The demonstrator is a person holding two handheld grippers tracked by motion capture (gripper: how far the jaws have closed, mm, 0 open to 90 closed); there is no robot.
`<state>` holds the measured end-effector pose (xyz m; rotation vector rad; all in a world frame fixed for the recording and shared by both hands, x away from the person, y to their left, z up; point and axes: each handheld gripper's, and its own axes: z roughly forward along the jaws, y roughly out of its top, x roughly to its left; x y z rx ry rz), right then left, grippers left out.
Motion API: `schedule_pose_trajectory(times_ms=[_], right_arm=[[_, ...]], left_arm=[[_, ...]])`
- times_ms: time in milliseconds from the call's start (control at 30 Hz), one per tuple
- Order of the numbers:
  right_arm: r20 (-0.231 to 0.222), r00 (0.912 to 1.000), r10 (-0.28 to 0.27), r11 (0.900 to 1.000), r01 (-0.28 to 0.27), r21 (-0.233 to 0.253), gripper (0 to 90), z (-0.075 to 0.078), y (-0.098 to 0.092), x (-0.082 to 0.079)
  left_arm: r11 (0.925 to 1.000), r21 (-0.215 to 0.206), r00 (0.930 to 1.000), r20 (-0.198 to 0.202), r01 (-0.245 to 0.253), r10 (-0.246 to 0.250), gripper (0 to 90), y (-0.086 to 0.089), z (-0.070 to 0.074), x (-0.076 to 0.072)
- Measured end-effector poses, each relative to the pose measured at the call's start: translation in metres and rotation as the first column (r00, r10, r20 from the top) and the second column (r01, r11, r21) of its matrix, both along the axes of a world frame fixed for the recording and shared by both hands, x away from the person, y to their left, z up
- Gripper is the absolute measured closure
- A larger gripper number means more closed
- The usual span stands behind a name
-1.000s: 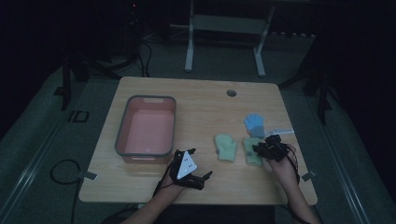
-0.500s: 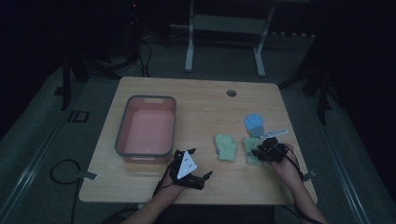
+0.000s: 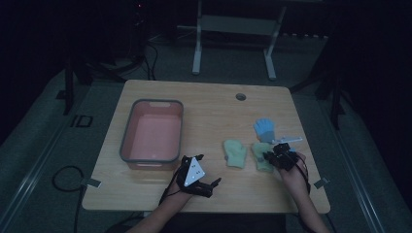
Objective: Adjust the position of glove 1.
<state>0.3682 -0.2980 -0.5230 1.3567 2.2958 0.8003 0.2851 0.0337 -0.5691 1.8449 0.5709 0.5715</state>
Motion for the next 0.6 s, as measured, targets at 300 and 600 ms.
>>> schedule_pose_trajectory(times_ms=[300, 600], right_arm=[[0.082, 0.9960, -0.035, 0.999, 0.032, 0.039, 83.9, 0.055, 0.019, -0.004], [0.074, 0.9971, -0.019, 0.998, 0.014, 0.063, 83.8, 0.061, 0.058, -0.004]], left_arm=[[1.0000, 0.000, 1.0000, -0.001, -0.002, 0.002, 1.8, 0.000, 0.000, 0.000], [1.0000, -0.001, 1.0000, 0.000, -0.003, 0.003, 1.9, 0.000, 0.000, 0.000]])
